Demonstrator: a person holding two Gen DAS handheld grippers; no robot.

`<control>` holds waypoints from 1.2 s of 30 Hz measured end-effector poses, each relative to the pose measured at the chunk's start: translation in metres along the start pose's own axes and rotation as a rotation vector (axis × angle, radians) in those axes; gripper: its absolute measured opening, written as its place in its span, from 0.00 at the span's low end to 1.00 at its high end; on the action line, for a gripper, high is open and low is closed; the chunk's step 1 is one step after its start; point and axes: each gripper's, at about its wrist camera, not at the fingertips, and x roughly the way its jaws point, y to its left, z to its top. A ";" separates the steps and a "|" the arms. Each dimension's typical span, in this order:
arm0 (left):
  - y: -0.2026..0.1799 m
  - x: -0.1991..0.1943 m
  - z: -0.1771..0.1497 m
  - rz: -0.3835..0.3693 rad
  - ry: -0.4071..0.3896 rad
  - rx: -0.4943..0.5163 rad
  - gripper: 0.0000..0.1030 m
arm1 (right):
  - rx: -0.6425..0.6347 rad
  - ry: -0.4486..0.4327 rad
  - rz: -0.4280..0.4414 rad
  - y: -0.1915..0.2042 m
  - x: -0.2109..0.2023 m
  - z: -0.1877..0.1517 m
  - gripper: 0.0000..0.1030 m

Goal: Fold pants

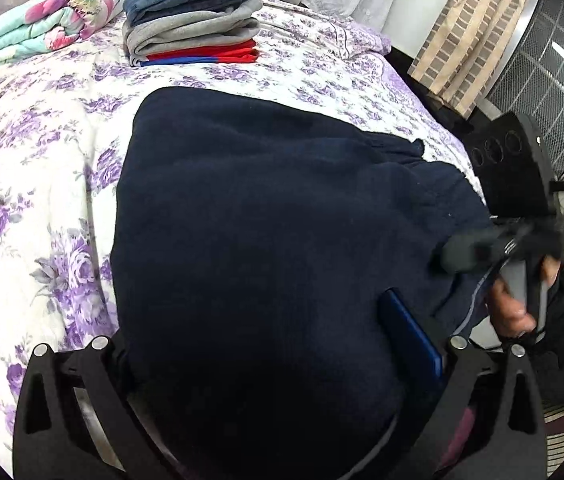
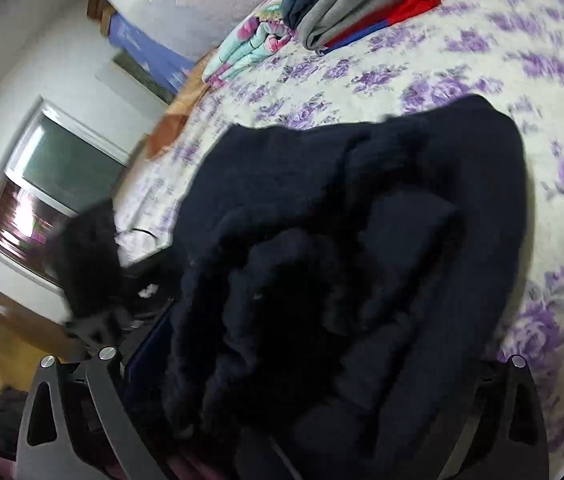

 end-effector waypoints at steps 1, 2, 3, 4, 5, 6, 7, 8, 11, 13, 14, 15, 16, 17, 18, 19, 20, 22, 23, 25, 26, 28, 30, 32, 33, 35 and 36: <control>0.002 -0.001 -0.002 -0.011 -0.007 -0.012 0.95 | -0.031 -0.013 -0.017 0.004 -0.001 -0.002 0.87; 0.004 -0.004 -0.004 -0.023 -0.018 -0.024 0.95 | -0.035 -0.033 -0.021 0.005 -0.005 -0.004 0.82; 0.005 -0.005 -0.005 -0.031 -0.026 -0.030 0.95 | -0.024 -0.048 -0.010 0.001 -0.009 -0.007 0.72; 0.003 -0.009 -0.006 -0.040 -0.044 -0.035 0.94 | -0.003 -0.075 0.012 -0.002 -0.015 -0.010 0.63; -0.001 -0.012 -0.006 -0.044 -0.055 -0.032 0.94 | 0.009 -0.095 0.028 -0.005 -0.020 -0.012 0.60; -0.009 -0.017 -0.006 -0.056 -0.071 -0.018 0.94 | 0.004 -0.127 0.044 -0.001 -0.027 -0.015 0.55; -0.016 -0.021 -0.005 -0.062 -0.081 -0.005 0.94 | -0.019 -0.155 0.051 0.004 -0.034 -0.018 0.51; -0.024 -0.025 -0.004 -0.065 -0.094 0.012 0.94 | -0.047 -0.179 0.056 0.012 -0.039 -0.022 0.50; -0.038 -0.028 -0.003 -0.041 -0.095 0.058 0.95 | -0.166 -0.214 0.063 0.034 -0.053 -0.026 0.47; -0.028 -0.016 -0.003 -0.030 -0.067 0.018 0.95 | -0.159 -0.197 0.031 0.028 -0.042 -0.020 0.46; -0.019 -0.009 -0.002 -0.030 -0.054 -0.022 0.95 | -0.111 -0.179 0.010 0.014 -0.037 -0.017 0.46; -0.008 -0.004 -0.002 -0.050 -0.044 -0.069 0.95 | -0.077 -0.168 0.004 0.005 -0.035 -0.016 0.46; -0.004 -0.002 -0.003 -0.072 -0.037 -0.092 0.94 | -0.056 -0.165 0.012 -0.004 -0.035 -0.016 0.46; -0.002 -0.002 -0.003 -0.076 -0.031 -0.101 0.94 | -0.061 -0.165 0.021 -0.006 -0.034 -0.015 0.46; -0.004 -0.001 -0.004 -0.063 -0.018 -0.090 0.94 | -0.071 -0.162 0.020 -0.005 -0.032 -0.014 0.46; -0.007 0.002 -0.004 -0.036 0.012 -0.065 0.95 | -0.071 -0.152 0.028 -0.006 -0.033 -0.016 0.50; -0.009 0.003 -0.004 -0.023 0.031 -0.043 0.95 | -0.049 -0.116 0.054 -0.011 -0.029 -0.014 0.56; -0.006 0.003 -0.001 -0.006 0.047 -0.030 0.96 | 0.034 -0.076 0.117 -0.026 -0.022 -0.015 0.70; -0.001 0.003 0.001 -0.003 0.049 -0.042 0.96 | 0.053 -0.101 0.155 -0.031 -0.023 -0.017 0.71; 0.010 0.006 0.006 -0.031 0.063 -0.081 0.96 | 0.049 -0.137 0.171 -0.027 -0.023 -0.019 0.78; 0.014 0.010 0.008 -0.060 0.075 -0.094 0.96 | 0.027 -0.155 0.179 -0.022 -0.022 -0.020 0.86; 0.011 0.011 0.008 -0.058 0.077 -0.071 0.96 | -0.025 -0.167 0.163 -0.011 -0.019 -0.021 0.95; 0.005 0.013 0.009 -0.035 0.082 -0.052 0.96 | -0.055 -0.156 0.092 -0.006 -0.012 -0.022 0.60; -0.001 0.007 0.007 -0.011 0.047 -0.057 0.82 | 0.013 -0.130 0.114 -0.014 -0.012 -0.017 0.48; -0.009 0.001 0.005 0.011 0.021 -0.037 0.72 | 0.024 -0.135 0.124 -0.015 -0.015 -0.017 0.43; -0.019 -0.011 0.005 0.030 -0.014 -0.010 0.57 | 0.001 -0.165 0.116 -0.006 -0.025 -0.017 0.40; -0.021 -0.017 0.005 0.027 -0.024 -0.016 0.46 | -0.036 -0.186 0.099 0.005 -0.034 -0.017 0.40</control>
